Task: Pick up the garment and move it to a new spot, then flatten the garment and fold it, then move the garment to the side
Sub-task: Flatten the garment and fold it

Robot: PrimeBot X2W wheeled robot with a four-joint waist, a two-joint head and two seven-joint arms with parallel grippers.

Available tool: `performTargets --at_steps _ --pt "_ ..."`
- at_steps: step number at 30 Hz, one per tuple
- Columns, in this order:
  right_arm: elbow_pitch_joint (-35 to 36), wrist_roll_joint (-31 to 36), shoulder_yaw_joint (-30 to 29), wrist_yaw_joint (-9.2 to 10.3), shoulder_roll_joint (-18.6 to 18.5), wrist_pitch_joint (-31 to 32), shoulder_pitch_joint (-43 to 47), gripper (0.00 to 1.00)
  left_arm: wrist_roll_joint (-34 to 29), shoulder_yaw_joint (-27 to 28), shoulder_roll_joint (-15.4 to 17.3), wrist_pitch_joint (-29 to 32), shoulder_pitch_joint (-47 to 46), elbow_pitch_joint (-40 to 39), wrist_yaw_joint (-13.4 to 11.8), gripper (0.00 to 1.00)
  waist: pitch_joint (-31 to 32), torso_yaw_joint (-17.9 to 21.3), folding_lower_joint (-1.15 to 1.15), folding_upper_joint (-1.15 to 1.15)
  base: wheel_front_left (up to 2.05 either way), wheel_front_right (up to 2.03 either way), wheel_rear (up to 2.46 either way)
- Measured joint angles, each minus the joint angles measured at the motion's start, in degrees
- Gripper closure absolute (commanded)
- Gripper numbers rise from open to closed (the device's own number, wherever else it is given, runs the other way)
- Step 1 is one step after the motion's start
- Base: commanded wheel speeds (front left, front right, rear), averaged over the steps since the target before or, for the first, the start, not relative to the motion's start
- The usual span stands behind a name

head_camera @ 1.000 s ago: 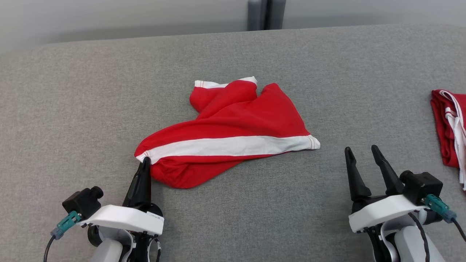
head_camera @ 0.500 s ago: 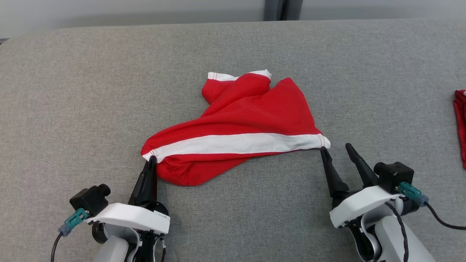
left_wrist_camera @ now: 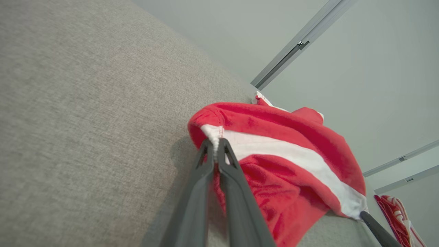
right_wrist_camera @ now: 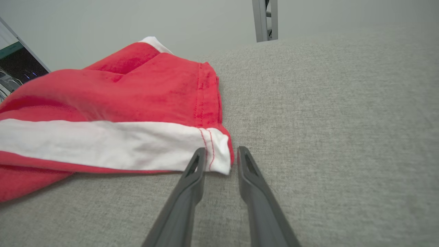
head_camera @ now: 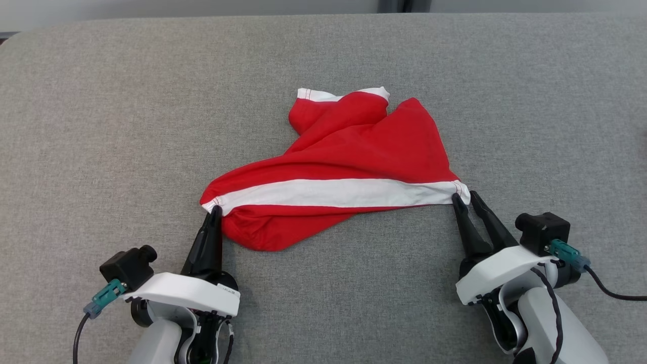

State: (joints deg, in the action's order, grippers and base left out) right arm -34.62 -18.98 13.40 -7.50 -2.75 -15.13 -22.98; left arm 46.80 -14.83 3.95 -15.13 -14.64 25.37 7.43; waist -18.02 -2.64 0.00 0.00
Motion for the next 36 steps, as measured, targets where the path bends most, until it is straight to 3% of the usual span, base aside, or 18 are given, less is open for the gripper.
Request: performTargets --at_steps 4,10,15,25,31,36 --pt "0.1 -0.1 0.1 0.00 0.0 0.0 -0.2 1.00 -0.3 0.3 0.0 0.0 -0.1 -0.4 0.0 1.00 -0.4 -0.2 0.00 0.00 0.00 0.00 0.00" --pt "3.5 -0.4 -1.4 0.00 0.0 0.0 -0.1 1.00 -2.1 0.4 0.8 0.0 -0.4 -2.0 0.0 1.00 0.2 0.0 0.00 0.00 0.00 0.00 0.00" --pt "8.5 -2.4 -3.1 0.00 0.1 0.0 0.8 1.00 -5.8 -0.7 3.6 0.0 -1.0 -5.1 0.0 1.00 2.4 0.5 0.00 0.00 0.00 0.00 0.00" --pt "19.6 -3.0 -7.2 0.00 0.0 0.0 -1.1 1.00 -8.9 -5.9 14.5 0.1 -7.6 -13.7 0.0 1.00 9.7 2.7 0.00 0.00 0.00 0.00 0.00" --pt "24.2 -2.8 -7.1 0.00 0.0 0.0 -4.1 1.00 -6.5 -11.3 22.2 1.0 -13.6 -18.2 0.0 1.00 14.1 4.5 0.00 0.00 0.00 0.00 0.00" --pt "26.3 -3.2 -6.7 0.00 -1.7 0.0 -7.3 1.00 -3.5 -11.7 25.4 4.1 -19.8 -21.0 0.0 1.00 15.0 5.6 0.00 0.00 0.00 0.00 0.00"
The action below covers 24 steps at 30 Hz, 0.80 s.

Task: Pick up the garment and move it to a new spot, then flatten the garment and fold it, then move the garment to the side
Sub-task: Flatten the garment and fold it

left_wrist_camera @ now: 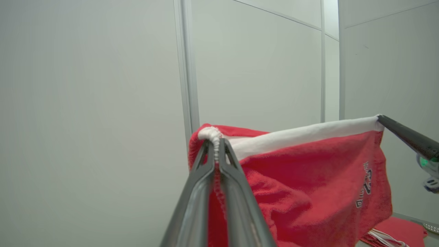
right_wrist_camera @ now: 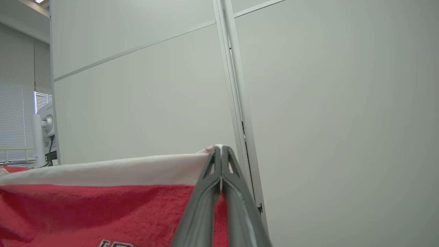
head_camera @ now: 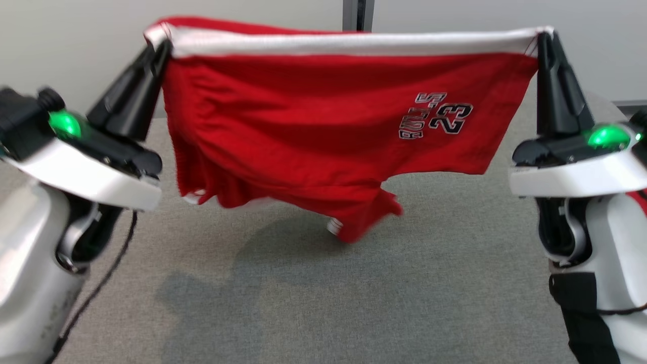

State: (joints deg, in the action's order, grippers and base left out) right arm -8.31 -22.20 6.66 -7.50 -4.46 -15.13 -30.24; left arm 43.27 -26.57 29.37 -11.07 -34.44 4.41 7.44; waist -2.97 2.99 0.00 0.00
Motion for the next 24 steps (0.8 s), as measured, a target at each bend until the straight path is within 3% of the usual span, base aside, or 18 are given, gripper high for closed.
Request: performTargets --at_steps 5,10,18,24 --pt "-0.4 0.0 0.4 0.00 -1.4 0.0 -5.5 1.00 1.0 -0.2 1.9 3.5 -7.4 0.3 0.0 1.00 -2.5 0.2 0.00 0.00 0.00 0.00 0.00" --pt "-5.5 1.3 0.1 0.00 -1.9 0.0 -13.1 1.00 -0.9 -3.9 0.9 4.8 -15.4 4.8 0.0 1.00 -7.0 0.1 0.00 0.00 0.00 0.00 0.00" --pt "-12.6 6.7 -5.5 0.00 -1.2 0.0 -31.8 1.00 -3.8 -5.3 -4.3 -2.2 -33.5 16.8 0.0 1.00 -15.5 0.0 0.00 0.00 0.00 0.00 0.00" --pt "-12.8 9.1 -9.2 0.00 -0.5 0.0 -34.7 1.00 -2.6 -4.2 -7.6 -3.8 -37.9 22.5 0.0 1.00 -17.7 0.1 0.00 0.00 0.00 0.00 0.00"
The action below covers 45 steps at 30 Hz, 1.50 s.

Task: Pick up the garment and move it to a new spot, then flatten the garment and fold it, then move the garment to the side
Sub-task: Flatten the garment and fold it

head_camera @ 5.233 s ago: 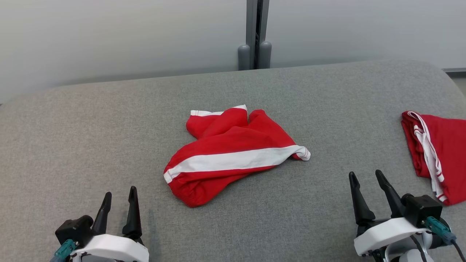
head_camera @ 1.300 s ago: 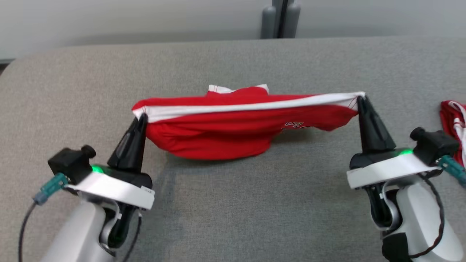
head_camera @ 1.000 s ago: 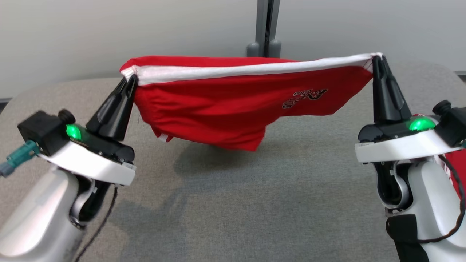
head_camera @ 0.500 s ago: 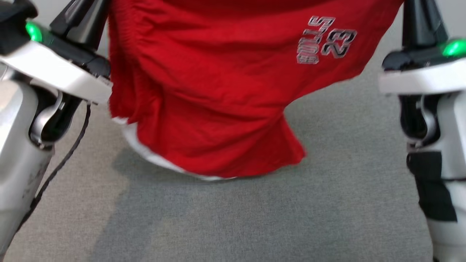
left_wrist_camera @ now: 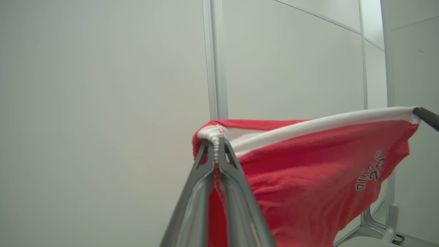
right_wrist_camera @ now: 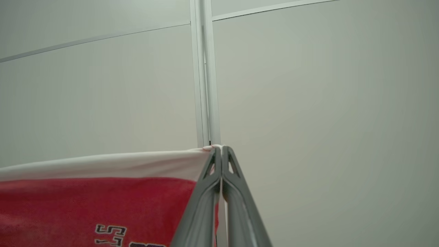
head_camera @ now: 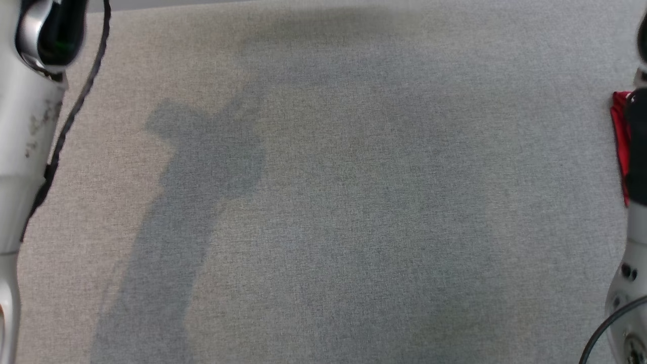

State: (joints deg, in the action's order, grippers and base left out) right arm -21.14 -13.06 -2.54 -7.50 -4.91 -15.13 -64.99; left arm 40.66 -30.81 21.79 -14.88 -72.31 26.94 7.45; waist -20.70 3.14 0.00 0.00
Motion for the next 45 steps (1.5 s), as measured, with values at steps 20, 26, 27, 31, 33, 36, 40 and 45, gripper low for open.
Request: performTargets --at_steps 20,26,27,31,33,36,40,45 --pt "0.2 -7.4 7.8 0.00 1.9 0.0 42.7 1.00 1.9 5.9 -10.3 -0.1 48.9 2.9 0.0 1.00 6.7 0.8 0.00 0.00 0.00 0.00 0.00" --pt "1.7 -8.4 7.1 0.00 2.0 0.0 51.0 1.00 0.8 7.0 -12.5 -0.1 56.7 1.1 0.0 1.00 11.7 0.2 0.00 0.00 0.00 0.00 0.00" --pt "2.0 -8.5 7.1 0.00 2.0 0.0 52.1 1.00 0.7 7.1 -12.7 -0.1 57.8 0.9 0.0 1.00 12.5 0.2 0.00 0.00 0.00 0.00 0.00" --pt "3.1 -9.1 7.0 0.00 2.1 0.0 56.4 1.00 -0.3 7.0 -13.3 -0.1 62.0 -0.2 0.0 1.00 15.8 -0.1 0.00 0.00 0.00 0.00 0.00" --pt "3.6 -9.3 7.3 0.00 2.1 0.0 58.4 1.00 -0.3 7.5 -13.5 -0.1 64.1 -0.6 0.0 1.00 17.4 -0.1 0.00 0.00 0.00 0.00 0.00" --pt "4.5 -10.2 7.8 0.00 2.1 0.0 61.1 1.00 -0.4 8.5 -14.0 -0.1 67.0 -1.5 0.0 1.00 19.6 -0.1 0.00 0.00 0.00 0.00 0.00" --pt "6.4 -10.9 7.8 0.00 2.1 0.0 63.8 1.00 -0.5 9.4 -14.5 -0.1 69.9 -3.1 0.0 1.00 21.2 -0.1 0.00 0.00 0.00 0.00 0.00" --pt "9.5 -11.1 6.8 -0.01 2.1 0.0 66.1 1.00 -0.8 10.0 -14.7 -0.1 73.0 -4.9 0.0 1.00 21.5 -1.3 0.00 0.00 0.00 0.00 0.00"
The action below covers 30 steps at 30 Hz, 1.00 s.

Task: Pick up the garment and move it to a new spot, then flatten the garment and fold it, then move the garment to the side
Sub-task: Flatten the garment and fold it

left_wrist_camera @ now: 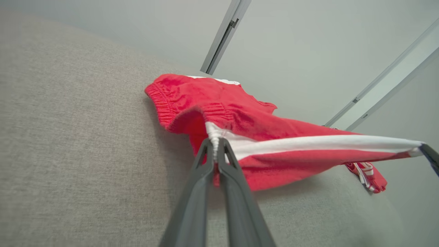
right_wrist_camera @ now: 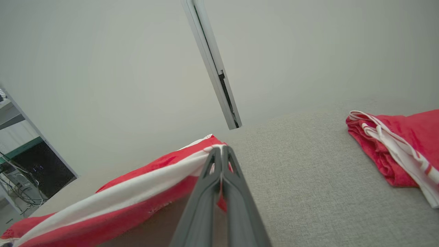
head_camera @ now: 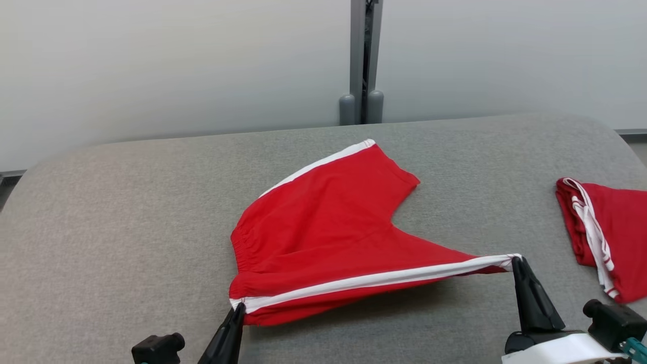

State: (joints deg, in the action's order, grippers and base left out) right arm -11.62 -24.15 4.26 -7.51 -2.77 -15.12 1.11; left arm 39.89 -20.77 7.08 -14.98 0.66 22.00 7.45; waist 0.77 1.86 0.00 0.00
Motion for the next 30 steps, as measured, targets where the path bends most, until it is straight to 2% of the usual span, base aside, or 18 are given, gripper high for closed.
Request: performTargets --at_steps 6,10,16,23,30 --pt "0.9 1.3 -1.5 0.00 0.1 0.0 -1.5 1.00 -0.5 1.3 -0.2 0.0 -0.2 -1.7 0.0 1.00 -0.9 -2.5 0.00 0.00 0.00 0.00 0.00" --pt "-1.3 3.2 -2.0 0.01 0.0 0.0 -7.0 1.00 -0.3 0.8 -0.2 0.0 -4.5 -2.9 0.0 1.00 -3.3 -4.1 0.00 0.00 0.00 0.00 0.00" --pt "-5.9 6.0 -1.5 0.01 -2.2 0.1 -16.4 1.00 0.4 -1.5 -0.3 0.0 -12.0 -2.8 0.0 1.00 -7.7 -6.0 0.00 0.00 0.00 0.00 0.00" --pt "-15.2 10.2 -0.7 0.01 -4.7 0.5 -31.6 1.00 3.0 -4.3 -0.6 0.0 -22.9 -0.8 0.0 1.00 -14.5 -8.3 0.00 0.00 0.00 0.00 0.00" --pt "-25.6 13.7 0.7 0.01 -5.7 1.1 -44.6 1.00 4.7 -7.7 -1.9 0.0 -30.1 2.7 0.0 1.00 -19.9 -10.5 0.00 0.00 0.00 0.00 0.00"
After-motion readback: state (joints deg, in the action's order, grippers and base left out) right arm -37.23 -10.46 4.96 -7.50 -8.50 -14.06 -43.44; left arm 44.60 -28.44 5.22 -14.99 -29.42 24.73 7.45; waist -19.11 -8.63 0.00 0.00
